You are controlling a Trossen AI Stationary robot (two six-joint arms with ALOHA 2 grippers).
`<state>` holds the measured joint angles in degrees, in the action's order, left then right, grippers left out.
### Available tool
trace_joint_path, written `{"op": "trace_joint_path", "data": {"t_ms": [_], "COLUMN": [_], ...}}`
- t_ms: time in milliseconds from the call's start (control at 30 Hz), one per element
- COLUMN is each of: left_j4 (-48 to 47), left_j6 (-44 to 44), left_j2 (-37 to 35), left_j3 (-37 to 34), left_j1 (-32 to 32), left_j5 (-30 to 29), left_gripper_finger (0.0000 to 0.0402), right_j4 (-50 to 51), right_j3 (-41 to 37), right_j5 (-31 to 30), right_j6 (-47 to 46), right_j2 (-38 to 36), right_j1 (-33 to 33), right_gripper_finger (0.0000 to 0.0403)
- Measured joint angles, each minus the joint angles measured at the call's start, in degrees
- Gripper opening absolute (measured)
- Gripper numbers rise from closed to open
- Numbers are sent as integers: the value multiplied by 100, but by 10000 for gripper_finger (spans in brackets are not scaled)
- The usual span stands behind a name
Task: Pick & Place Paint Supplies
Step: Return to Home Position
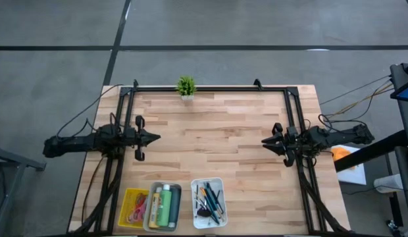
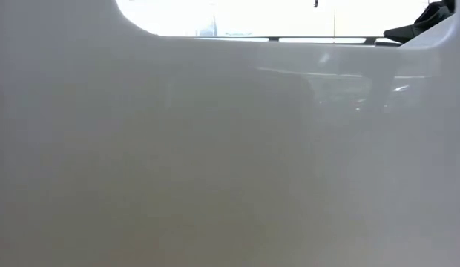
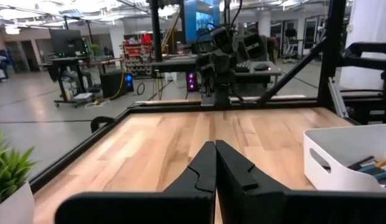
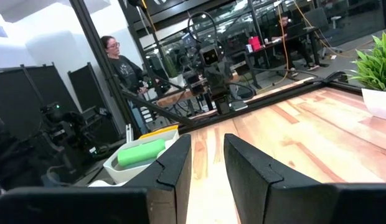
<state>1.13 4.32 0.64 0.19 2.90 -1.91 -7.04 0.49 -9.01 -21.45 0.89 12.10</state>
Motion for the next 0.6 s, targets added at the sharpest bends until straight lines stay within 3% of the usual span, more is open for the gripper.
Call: {"op": "trace_joint_path", "data": {"t_ms": [600], "left_j4": [1], "left_j6": [4], "left_j2": [33], "left_j3": [-4], "left_j1": [0], "left_j5": [2], "left_gripper_finger": [0], "right_j4": [45], "right_j3": [0], "right_j5": [-5], "right_j6": [0], "right_j2": [0], "right_j1": [-1], "right_gripper_finger": [93]}}
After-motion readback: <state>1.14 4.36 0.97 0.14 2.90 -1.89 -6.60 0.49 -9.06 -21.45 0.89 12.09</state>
